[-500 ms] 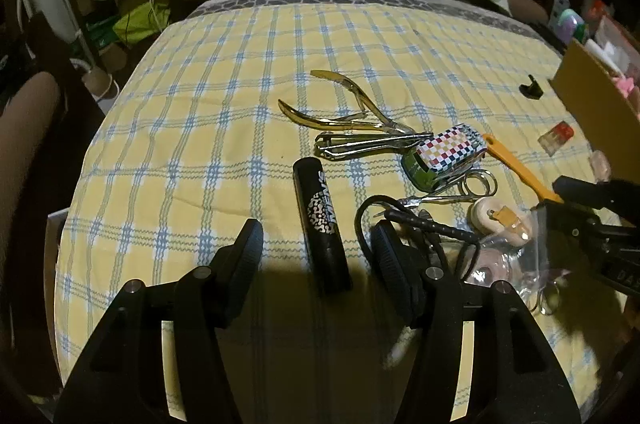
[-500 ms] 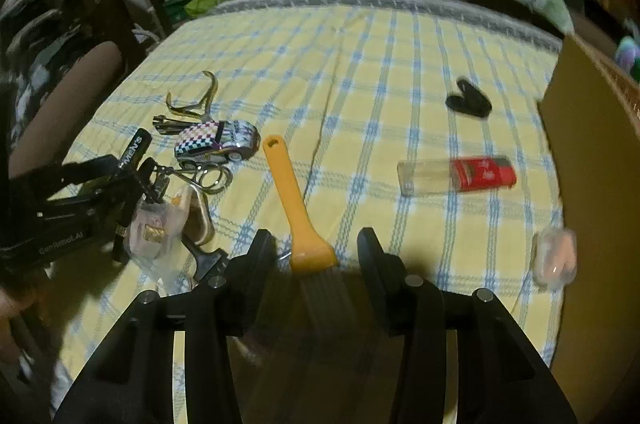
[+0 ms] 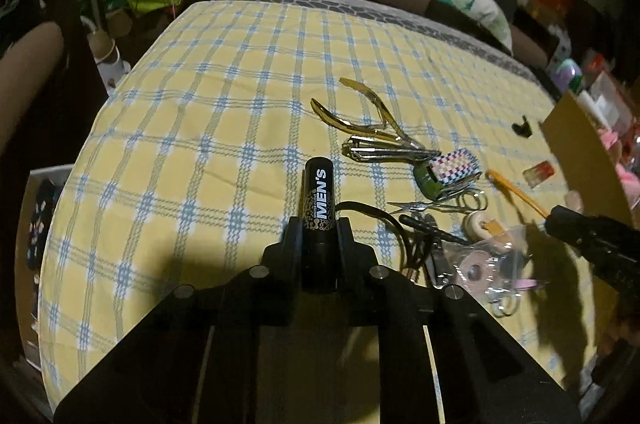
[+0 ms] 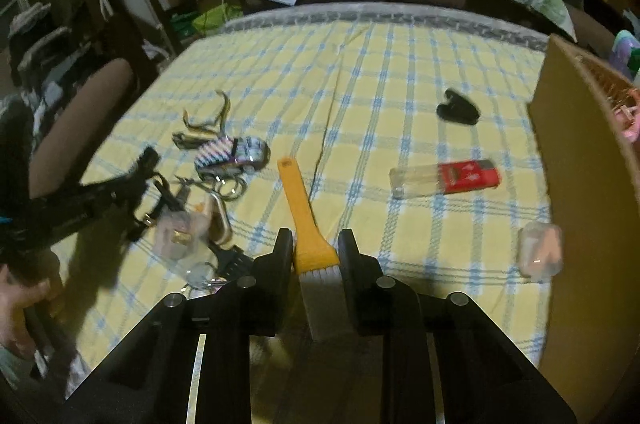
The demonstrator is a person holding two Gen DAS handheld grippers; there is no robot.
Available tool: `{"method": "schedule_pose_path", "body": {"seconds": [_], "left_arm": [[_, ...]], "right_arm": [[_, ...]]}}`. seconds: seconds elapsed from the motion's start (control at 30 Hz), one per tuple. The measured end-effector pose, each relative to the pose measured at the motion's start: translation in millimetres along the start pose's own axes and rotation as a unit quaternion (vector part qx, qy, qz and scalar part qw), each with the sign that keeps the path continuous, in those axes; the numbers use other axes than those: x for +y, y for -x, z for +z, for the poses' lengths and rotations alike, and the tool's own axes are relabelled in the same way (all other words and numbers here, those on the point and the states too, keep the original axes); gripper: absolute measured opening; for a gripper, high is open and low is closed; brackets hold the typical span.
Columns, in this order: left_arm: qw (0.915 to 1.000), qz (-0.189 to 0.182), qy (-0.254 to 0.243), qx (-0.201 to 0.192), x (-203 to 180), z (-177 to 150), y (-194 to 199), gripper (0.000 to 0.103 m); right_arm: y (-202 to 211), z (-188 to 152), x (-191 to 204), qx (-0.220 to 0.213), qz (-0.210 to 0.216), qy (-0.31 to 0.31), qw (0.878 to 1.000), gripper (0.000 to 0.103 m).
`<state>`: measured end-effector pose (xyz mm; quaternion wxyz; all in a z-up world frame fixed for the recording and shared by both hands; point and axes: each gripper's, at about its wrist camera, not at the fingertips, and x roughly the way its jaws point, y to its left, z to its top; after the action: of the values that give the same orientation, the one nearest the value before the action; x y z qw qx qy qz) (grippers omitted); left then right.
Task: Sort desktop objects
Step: 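Grasp orange-handled brush with right tool while left tool grasps black MEN'S tube, then carry brush and tube over cardboard box and open both tools to drop them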
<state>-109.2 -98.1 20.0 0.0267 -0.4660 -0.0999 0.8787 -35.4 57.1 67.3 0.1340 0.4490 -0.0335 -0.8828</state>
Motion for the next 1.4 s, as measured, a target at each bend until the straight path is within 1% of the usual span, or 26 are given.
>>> {"method": "schedule_pose_path", "body": {"seconds": [0.1,0.2,0.33,0.4,0.43,0.57,0.67,0.83,0.93,1.0,1.1,1.2,1.4], "left_arm": [[0.9997,-0.017,0.012,-0.014,1,2,19,0.015],[0.9991,-0.032,0.010,-0.025,-8,4,38,0.015],[0.9975,-0.055,-0.015,-0.041,-38,8,69,0.015],[0.9953,-0.082,-0.021,-0.046,-59,10,83,0.015],[0.9946,-0.090,-0.023,-0.046,-68,11,87,0.015],[0.9891,-0.129,-0.055,-0.044,-126,14,105,0.015],[0.9832,-0.160,-0.078,-0.042,-178,13,113,0.015],[0.9729,-0.203,-0.109,-0.021,-267,-2,108,0.015],[0.9682,-0.215,-0.127,-0.007,-315,-12,97,0.015],[0.9660,-0.219,-0.138,0.001,-342,-20,89,0.015],[0.9645,-0.211,-0.158,0.011,-380,-28,74,0.015],[0.9647,-0.203,-0.167,0.018,-398,-36,66,0.015],[0.9656,-0.179,-0.187,0.024,-420,-44,46,0.015]], "right_arm": [[20,3,-4,-0.017,0.012,-0.016,1.000,0.023],[38,3,-5,-0.027,0.024,-0.025,0.999,0.023],[64,3,-7,-0.039,0.026,-0.026,0.999,0.023],[85,3,-13,-0.052,0.027,-0.035,0.998,0.023],[94,2,-17,-0.059,0.028,-0.040,0.997,0.023],[138,-2,-43,-0.082,0.011,-0.056,0.995,0.023],[168,-10,-74,-0.096,-0.017,-0.078,0.992,0.023],[209,-37,-143,-0.112,-0.073,-0.139,0.981,0.023],[219,-56,-178,-0.111,-0.104,-0.166,0.974,0.023],[222,-67,-195,-0.109,-0.114,-0.179,0.971,0.023],[223,-80,-218,-0.105,-0.125,-0.188,0.968,0.023],[217,-82,-229,-0.096,-0.140,-0.186,0.968,0.023],[201,-80,-243,-0.077,-0.144,-0.187,0.969,0.023]]}}
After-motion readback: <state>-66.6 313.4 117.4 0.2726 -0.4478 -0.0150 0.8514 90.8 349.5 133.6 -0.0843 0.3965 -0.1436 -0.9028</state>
